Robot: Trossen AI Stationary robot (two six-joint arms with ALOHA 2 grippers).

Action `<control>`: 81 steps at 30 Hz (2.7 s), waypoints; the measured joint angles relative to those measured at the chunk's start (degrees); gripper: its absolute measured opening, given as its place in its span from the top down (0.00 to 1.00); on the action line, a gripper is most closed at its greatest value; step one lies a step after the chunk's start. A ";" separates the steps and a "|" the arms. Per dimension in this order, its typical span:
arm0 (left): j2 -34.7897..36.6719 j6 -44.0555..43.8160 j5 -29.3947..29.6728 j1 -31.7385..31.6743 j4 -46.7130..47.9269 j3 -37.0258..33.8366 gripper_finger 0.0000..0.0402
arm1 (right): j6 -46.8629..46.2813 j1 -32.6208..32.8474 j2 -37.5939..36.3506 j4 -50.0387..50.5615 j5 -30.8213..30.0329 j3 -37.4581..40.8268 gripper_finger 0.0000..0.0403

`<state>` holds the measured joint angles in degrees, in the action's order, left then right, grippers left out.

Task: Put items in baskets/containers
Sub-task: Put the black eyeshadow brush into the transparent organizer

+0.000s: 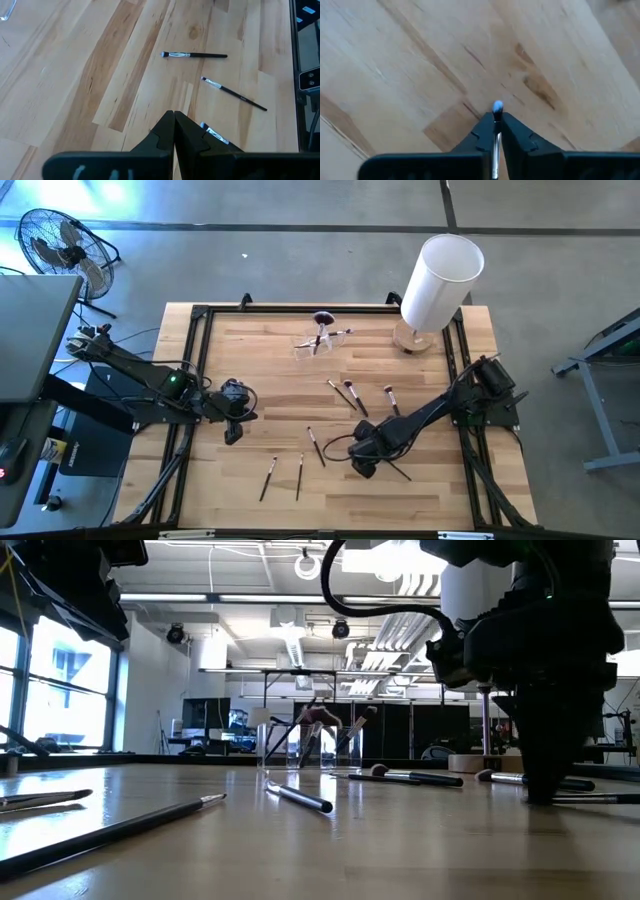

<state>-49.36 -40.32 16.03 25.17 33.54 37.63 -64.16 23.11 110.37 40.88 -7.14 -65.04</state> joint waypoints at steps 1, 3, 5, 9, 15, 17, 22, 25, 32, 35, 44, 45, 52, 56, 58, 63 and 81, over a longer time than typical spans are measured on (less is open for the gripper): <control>0.00 0.00 0.00 0.00 0.00 0.00 1.00 | 0.09 -0.02 -0.11 -0.58 -0.94 0.06 0.98; 0.00 0.00 0.00 0.00 0.00 0.02 1.00 | -0.44 -0.36 -0.03 -2.23 -3.48 0.05 0.97; 0.00 0.08 0.00 0.00 0.02 0.02 1.00 | -1.88 -0.44 -0.25 -2.52 -4.54 0.11 0.98; 0.00 1.12 -1.28 0.00 0.00 0.02 1.00 | -4.12 -0.33 -1.35 -3.31 -6.24 0.24 0.99; -0.02 1.11 -2.40 -0.01 -0.02 0.07 1.00 | -4.76 -0.33 -6.73 -2.35 -10.14 0.54 1.00; -0.02 1.11 -2.40 -0.02 -0.07 0.07 1.00 | -3.84 -0.23 -9.23 -2.66 -10.59 0.39 1.00; -0.02 1.09 -2.42 -0.02 -0.36 0.07 1.00 | -1.14 0.19 -14.86 -2.26 -13.97 0.41 1.00; -0.02 1.09 -1.87 -0.02 -1.25 0.07 1.00 | 2.26 -0.75 -17.67 -2.97 -19.09 0.39 1.00; -0.02 1.09 2.22 -0.03 -3.85 0.07 1.00 | 28.63 -13.10 -22.99 -31.53 -13.82 6.68 1.00; -0.02 -0.41 4.47 -0.04 -4.19 0.07 1.00 | 34.96 -22.38 -23.90 -55.84 -3.19 15.38 1.00; -0.02 -3.93 12.99 -0.04 -4.27 0.07 1.00 | 57.44 -42.92 -19.11 -106.18 9.63 24.19 1.00; -0.02 -3.93 14.36 -0.04 -4.52 0.07 1.00 | 60.67 -44.18 -18.38 -106.93 9.55 23.52 1.00; -0.02 -3.91 19.41 -0.07 -9.20 0.07 1.00 | 66.73 -53.22 -11.98 -105.43 12.62 19.83 1.00; -0.02 -3.91 19.96 -0.07 -10.91 0.07 1.00 | 66.61 -56.72 -8.75 -106.09 17.57 19.15 1.00; -0.68 -3.99 20.84 -0.07 -11.46 0.07 1.00 | 65.65 -57.45 -7.16 -105.56 18.32 19.19 1.00; -3.21 -5.70 23.06 -0.07 -11.72 0.06 1.00 | 64.22 -57.60 -4.95 -106.10 21.09 19.19 1.00; -9.07 -6.95 18.23 -0.07 -13.69 0.04 0.94 | 66.02 -57.59 -6.94 -92.06 21.06 19.19 0.82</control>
<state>-58.43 -47.26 34.26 25.10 19.85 37.67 1.86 -34.48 103.44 -51.18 13.91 -45.84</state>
